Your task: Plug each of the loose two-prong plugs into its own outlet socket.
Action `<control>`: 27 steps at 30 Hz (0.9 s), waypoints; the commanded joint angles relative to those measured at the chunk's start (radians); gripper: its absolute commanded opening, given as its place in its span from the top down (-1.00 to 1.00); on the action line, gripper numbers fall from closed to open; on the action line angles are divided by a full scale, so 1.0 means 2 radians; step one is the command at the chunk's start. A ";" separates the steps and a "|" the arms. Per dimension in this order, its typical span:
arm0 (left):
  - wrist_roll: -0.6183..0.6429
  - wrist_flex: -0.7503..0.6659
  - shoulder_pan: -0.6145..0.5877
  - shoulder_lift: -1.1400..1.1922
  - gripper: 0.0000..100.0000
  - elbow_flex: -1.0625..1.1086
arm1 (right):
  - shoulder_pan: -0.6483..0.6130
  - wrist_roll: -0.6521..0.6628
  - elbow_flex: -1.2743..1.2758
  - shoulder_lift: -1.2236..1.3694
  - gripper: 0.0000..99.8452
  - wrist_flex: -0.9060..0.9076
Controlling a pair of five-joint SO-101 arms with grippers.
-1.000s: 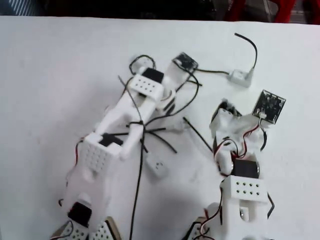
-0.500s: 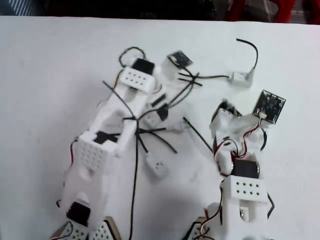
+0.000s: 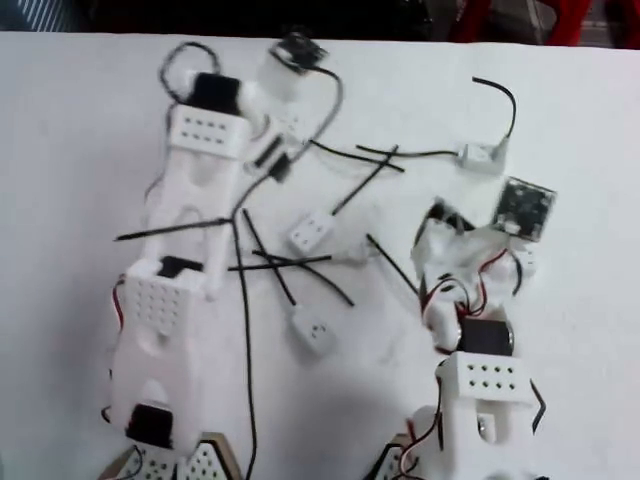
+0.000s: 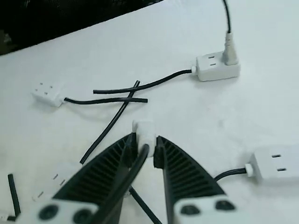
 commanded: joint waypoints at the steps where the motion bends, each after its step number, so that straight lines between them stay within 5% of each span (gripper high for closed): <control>1: 0.023 0.003 -0.030 -0.066 0.57 -0.002 | -0.030 0.029 -0.030 -0.010 0.97 0.033; 16: 0.043 -0.001 -0.112 -0.388 0.57 0.258 | -0.212 0.155 -0.227 0.230 0.96 0.120; 27: 0.055 -0.157 -0.146 -0.571 0.57 0.574 | -0.255 0.235 -0.344 0.381 0.96 0.120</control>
